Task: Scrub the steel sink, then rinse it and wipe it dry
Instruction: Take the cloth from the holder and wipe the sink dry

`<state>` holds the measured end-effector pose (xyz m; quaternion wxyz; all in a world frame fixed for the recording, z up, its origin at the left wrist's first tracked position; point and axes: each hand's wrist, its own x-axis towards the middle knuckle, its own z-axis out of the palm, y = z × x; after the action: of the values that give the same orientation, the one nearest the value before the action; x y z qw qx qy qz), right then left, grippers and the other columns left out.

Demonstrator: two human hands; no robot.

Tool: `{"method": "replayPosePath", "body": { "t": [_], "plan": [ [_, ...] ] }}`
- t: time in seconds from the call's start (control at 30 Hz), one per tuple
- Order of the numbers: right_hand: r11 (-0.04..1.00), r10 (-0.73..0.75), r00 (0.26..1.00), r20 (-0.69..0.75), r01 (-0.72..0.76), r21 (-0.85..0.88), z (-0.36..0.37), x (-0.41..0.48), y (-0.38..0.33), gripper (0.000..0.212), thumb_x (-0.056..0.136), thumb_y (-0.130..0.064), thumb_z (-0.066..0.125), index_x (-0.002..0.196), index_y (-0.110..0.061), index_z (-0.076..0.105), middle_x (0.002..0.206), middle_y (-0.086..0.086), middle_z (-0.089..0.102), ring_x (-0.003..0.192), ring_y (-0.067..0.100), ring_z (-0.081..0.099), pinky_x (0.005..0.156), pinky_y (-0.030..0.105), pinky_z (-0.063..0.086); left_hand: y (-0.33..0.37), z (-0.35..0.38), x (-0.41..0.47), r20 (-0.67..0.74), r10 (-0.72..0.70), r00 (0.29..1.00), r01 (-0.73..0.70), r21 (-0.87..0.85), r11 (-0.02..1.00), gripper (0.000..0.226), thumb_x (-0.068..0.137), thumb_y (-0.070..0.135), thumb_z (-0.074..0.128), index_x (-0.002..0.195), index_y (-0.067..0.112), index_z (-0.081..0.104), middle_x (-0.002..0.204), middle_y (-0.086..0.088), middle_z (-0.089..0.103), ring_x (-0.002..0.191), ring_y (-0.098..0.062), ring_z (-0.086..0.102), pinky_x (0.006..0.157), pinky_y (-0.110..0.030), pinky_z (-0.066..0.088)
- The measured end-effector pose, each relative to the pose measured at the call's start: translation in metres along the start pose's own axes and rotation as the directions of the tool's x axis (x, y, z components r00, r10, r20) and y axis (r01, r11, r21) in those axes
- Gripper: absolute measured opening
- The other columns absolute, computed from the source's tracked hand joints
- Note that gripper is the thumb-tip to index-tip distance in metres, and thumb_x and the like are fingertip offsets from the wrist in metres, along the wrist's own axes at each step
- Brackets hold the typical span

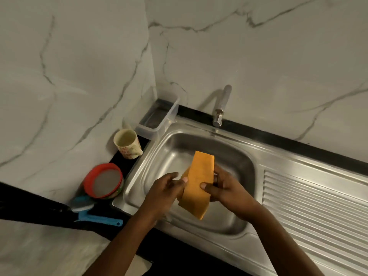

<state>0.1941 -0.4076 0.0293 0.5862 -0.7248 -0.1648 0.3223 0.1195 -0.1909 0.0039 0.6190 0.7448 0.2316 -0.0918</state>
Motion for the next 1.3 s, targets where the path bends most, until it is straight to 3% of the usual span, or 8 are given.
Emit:
{"method": "replayPosePath", "body": {
  "t": [0.13,0.3,0.47,0.63,0.77,1.07,1.13,1.3],
  "plan": [
    [0.995,-0.084,0.996,0.008,0.084,-0.052,0.000,-0.006,-0.037,0.046,0.102,-0.019,0.062,0.145,-0.029,0.047,0.122,0.002,0.071,0.112,0.024,0.072,0.081,0.049,0.064,0.032,-0.011,-0.016,0.013,0.055,0.998,-0.047,-0.329,0.943,0.044,0.086,0.044,0.076,0.119,0.015,0.077,0.107,-0.009,0.082,0.098,-0.026,0.079,0.079,-0.039,0.064],
    [0.985,-0.160,0.987,-0.026,0.157,-0.076,0.007,-0.005,-0.063,0.040,0.103,-0.026,0.059,0.142,-0.029,0.051,0.124,-0.011,0.071,0.112,0.014,0.071,0.080,0.030,0.061,0.056,-0.024,-0.027,-0.081,0.275,0.958,-0.286,-0.210,0.935,0.039,0.086,0.032,0.088,0.121,0.026,0.071,0.104,0.000,0.081,0.095,-0.022,0.079,0.074,-0.037,0.067],
    [0.962,-0.161,0.980,-0.117,0.182,0.202,0.019,0.008,-0.073,0.044,0.098,-0.014,0.064,0.139,-0.026,0.055,0.130,-0.001,0.072,0.117,0.023,0.070,0.092,0.039,0.061,0.065,-0.035,-0.024,-0.156,0.398,0.904,-0.421,-0.170,0.891,0.044,0.074,0.047,0.085,0.116,0.043,0.073,0.108,0.004,0.078,0.094,-0.025,0.078,0.071,-0.045,0.067],
    [0.875,-0.109,0.991,0.072,0.061,0.481,0.035,0.026,-0.074,0.060,0.099,0.000,0.058,0.152,-0.025,0.044,0.143,0.012,0.062,0.130,0.038,0.060,0.102,0.064,0.051,0.075,-0.054,-0.009,-0.212,0.397,0.893,-0.430,-0.138,0.892,0.034,0.080,0.031,0.084,0.112,0.036,0.074,0.105,0.011,0.078,0.092,-0.021,0.076,0.067,-0.038,0.066],
    [0.891,-0.108,0.980,0.165,0.022,0.453,0.044,0.050,-0.071,0.062,0.101,-0.006,0.060,0.153,-0.037,0.045,0.147,0.010,0.056,0.134,0.039,0.056,0.098,0.072,0.049,0.079,-0.079,0.012,-0.224,0.370,0.902,-0.389,-0.049,0.920,0.029,0.087,0.021,0.084,0.107,0.039,0.073,0.101,0.017,0.078,0.094,-0.015,0.076,0.079,-0.039,0.066],
    [0.803,-0.094,0.992,0.087,0.024,0.596,0.051,0.125,-0.102,0.061,0.103,-0.005,0.054,0.154,-0.035,0.041,0.151,0.016,0.054,0.133,0.047,0.055,0.098,0.075,0.047,0.084,-0.126,0.054,-0.277,0.285,0.918,-0.341,-0.179,0.923,0.019,0.098,0.019,0.075,0.114,0.028,0.074,0.100,0.003,0.079,0.093,-0.019,0.077,0.072,-0.030,0.064],
    [0.777,-0.058,0.998,0.038,0.021,0.629,0.050,0.149,-0.113,0.057,0.102,-0.004,0.053,0.151,-0.033,0.045,0.149,0.015,0.057,0.132,0.046,0.057,0.097,0.071,0.050,0.080,-0.132,0.061,-0.289,0.226,0.930,-0.301,-0.249,0.920,0.017,0.100,0.019,0.071,0.117,0.023,0.074,0.097,-0.005,0.080,0.086,-0.025,0.079,0.073,-0.041,0.066],
    [0.818,0.056,0.992,-0.110,0.018,0.575,0.042,0.217,-0.131,0.052,0.106,-0.006,0.052,0.152,-0.030,0.045,0.144,0.012,0.061,0.126,0.042,0.063,0.103,0.072,0.046,0.068,-0.142,0.072,-0.296,0.143,0.944,-0.248,-0.356,0.901,0.017,0.100,0.006,0.068,0.115,0.014,0.072,0.084,-0.013,0.077,0.065,-0.017,0.066,0.056,-0.027,0.054]
  ]
}}
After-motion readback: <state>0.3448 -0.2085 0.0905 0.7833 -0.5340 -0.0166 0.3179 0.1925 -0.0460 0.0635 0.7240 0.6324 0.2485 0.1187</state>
